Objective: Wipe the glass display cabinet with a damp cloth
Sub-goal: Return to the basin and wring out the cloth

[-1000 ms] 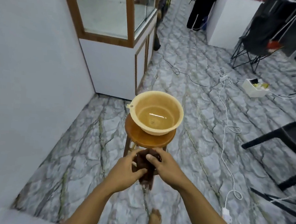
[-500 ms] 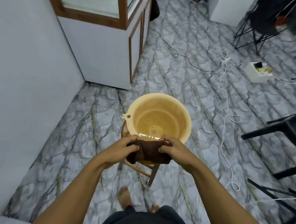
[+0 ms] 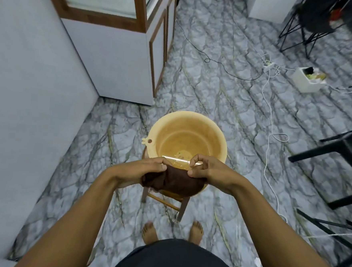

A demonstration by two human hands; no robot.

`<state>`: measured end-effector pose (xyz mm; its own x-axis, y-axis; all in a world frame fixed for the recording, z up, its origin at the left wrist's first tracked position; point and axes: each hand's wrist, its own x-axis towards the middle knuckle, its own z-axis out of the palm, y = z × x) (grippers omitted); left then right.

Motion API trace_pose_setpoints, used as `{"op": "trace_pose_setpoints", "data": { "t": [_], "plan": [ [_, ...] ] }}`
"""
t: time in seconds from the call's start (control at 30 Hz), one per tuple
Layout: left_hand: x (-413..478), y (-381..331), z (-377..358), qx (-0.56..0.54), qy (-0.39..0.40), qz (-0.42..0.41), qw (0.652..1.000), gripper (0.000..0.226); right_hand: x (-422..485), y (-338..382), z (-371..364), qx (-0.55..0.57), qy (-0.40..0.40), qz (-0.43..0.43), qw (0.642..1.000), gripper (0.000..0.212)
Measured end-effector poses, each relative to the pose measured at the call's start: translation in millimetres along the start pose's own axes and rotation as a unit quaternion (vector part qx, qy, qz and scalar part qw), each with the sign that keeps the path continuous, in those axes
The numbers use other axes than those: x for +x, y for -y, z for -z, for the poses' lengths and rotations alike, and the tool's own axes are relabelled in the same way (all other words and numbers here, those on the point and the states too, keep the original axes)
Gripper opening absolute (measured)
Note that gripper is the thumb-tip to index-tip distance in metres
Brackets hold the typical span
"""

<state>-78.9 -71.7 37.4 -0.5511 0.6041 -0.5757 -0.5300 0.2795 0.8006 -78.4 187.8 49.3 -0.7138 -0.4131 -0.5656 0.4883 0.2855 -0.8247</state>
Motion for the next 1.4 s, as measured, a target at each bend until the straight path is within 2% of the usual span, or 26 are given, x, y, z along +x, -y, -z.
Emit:
{"op": "trace_pose_setpoints", "data": {
  "t": [0.03, 0.1, 0.23, 0.4, 0.53, 0.6, 0.7, 0.77, 0.83, 0.97, 1.23, 1.3, 1.4],
  "plan": [
    [2.4, -1.3, -1.6, 0.003, -0.008, 0.008, 1.0, 0.043, -0.3, -1.2, 2.3, 0.014, 0.007, -0.007, 1.0, 0.016],
    [6.4, -2.9, -3.5, 0.05, -0.009, 0.01, 0.999, 0.029, -0.9, -3.0, 7.3, 0.028, 0.021, -0.021, 0.999, 0.022],
    [7.6, -5.2, -5.5, 0.159, -0.008, -0.016, 0.987, 0.023, -2.7, -3.6, 14.2, -0.024, 0.043, -0.062, 0.997, 0.032],
    [15.1, -8.1, -11.4, 0.246, -0.053, 0.008, 0.968, 0.045, -1.6, -4.5, 15.6, -0.08, 0.034, -0.07, 0.994, 0.038],
    [21.4, -8.9, -11.4, 0.337, -0.048, 0.013, 0.94, 0.021, 1.5, -10.6, 12.4, -0.117, 0.019, -0.065, 0.991, 0.043],
    [22.7, -8.6, -8.3, 0.347, -0.059, 0.013, 0.936, 0.024, 4.4, -15.8, 10.9, -0.121, 0.002, -0.056, 0.991, 0.045],
    [25.2, -3.7, 1.1, 0.305, -0.082, 0.015, 0.949, 0.021, 7.7, -21.8, 10.5, -0.125, -0.026, -0.038, 0.991, 0.049],
    [27.8, -2.0, 4.4, 0.288, -0.109, 0.012, 0.951, 0.031, 8.3, -23.4, 11.8, -0.15, -0.049, -0.028, 0.987, 0.051],
    [32.5, -0.3, 4.8, 0.307, -0.153, 0.0, 0.939, 0.04, 9.9, -24.5, 11.8, -0.177, -0.073, -0.021, 0.981, 0.053],
    [44.1, 10.7, -1.1, 0.321, -0.226, -0.016, 0.92, 0.049, 15.9, -29.4, 8.4, -0.271, -0.131, 0.003, 0.954, 0.056],
    [51.5, 27.8, -3.2, 0.369, -0.276, -0.043, 0.886, 0.052, 24.2, -41.4, 8.5, -0.35, -0.159, 0.013, 0.923, 0.05],
    [52.8, 30.3, -2.1, 0.407, -0.274, -0.038, 0.871, 0.048, 25.4, -45.3, 8.4, -0.395, -0.181, 0.035, 0.9, 0.041],
    [53.3, 28.4, -0.1, 0.468, -0.254, -0.022, 0.846, 0.043, 24.8, -47.3, 5.6, -0.49, -0.193, 0.076, 0.847, 0.022]
  ]
}}
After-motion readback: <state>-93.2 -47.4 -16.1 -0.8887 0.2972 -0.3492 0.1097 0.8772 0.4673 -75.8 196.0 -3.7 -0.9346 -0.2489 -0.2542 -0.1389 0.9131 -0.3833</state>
